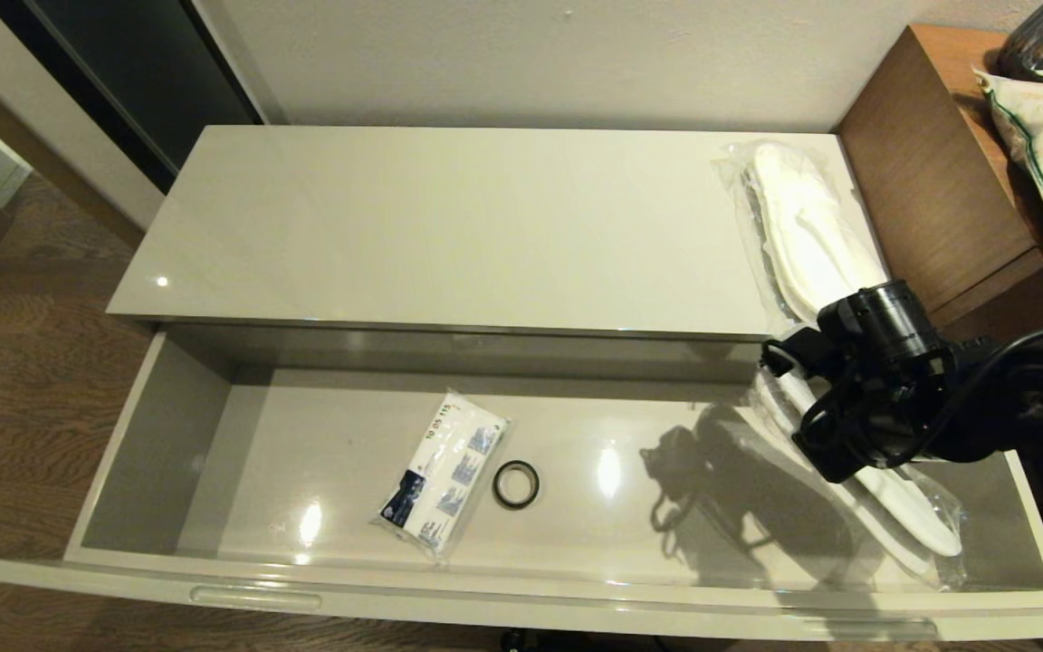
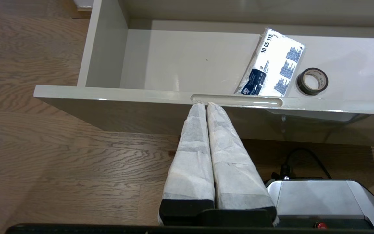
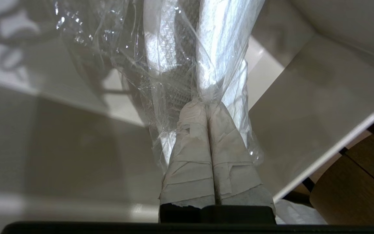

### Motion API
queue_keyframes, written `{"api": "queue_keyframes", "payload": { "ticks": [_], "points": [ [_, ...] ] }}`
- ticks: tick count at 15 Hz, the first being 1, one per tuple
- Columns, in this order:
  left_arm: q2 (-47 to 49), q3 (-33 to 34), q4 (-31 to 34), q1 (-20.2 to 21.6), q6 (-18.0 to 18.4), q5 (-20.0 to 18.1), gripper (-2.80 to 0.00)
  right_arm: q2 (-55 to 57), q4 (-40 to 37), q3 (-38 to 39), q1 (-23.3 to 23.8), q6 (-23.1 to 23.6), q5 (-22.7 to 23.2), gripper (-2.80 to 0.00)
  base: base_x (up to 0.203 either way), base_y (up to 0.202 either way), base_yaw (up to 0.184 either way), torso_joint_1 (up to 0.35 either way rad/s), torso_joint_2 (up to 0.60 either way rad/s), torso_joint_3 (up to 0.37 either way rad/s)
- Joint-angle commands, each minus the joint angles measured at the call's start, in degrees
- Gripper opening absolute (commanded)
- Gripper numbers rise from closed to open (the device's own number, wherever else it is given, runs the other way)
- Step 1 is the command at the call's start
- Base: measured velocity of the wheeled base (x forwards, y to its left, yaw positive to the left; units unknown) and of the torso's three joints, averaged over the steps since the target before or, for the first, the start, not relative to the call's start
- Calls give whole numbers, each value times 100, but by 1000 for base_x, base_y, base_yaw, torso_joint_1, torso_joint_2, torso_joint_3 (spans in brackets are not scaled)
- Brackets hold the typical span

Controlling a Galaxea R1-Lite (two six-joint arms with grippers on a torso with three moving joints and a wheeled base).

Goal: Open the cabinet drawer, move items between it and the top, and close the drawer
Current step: Take out the disposable slippers from the drawer, then place the disposable slippers on the table

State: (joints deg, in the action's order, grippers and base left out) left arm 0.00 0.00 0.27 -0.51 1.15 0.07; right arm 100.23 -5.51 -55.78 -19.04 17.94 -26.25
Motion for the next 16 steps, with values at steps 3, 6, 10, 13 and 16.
{"api": "queue_keyframes", "payload": {
  "ticks": [3, 6, 10, 13, 16],
  "points": [
    [0, 0, 0, -2, 0, 1, -280, -1156, -1011, -239, -685, -184, -23, -280, 0, 0, 0, 0, 0, 0],
    [8, 0, 0, -2, 0, 1, -280, -1635, -2077, -951, -1179, -417, -37, -280, 0, 0, 0, 0, 0, 0],
    [0, 0, 0, -2, 0, 1, -280, -1551, -2621, -2399, -1265, -417, -95, -280, 0, 0, 0, 0, 0, 0],
    [0, 0, 0, 1, 0, 1, -280, -644, -2743, -3916, -1263, -401, -133, -280, 0, 0, 0, 0, 0, 0],
    [0, 0, 0, -2, 0, 1, -280, 798, -2500, -5425, -1178, -383, -186, -280, 0, 0, 0, 0, 0, 0]
  ]
}}
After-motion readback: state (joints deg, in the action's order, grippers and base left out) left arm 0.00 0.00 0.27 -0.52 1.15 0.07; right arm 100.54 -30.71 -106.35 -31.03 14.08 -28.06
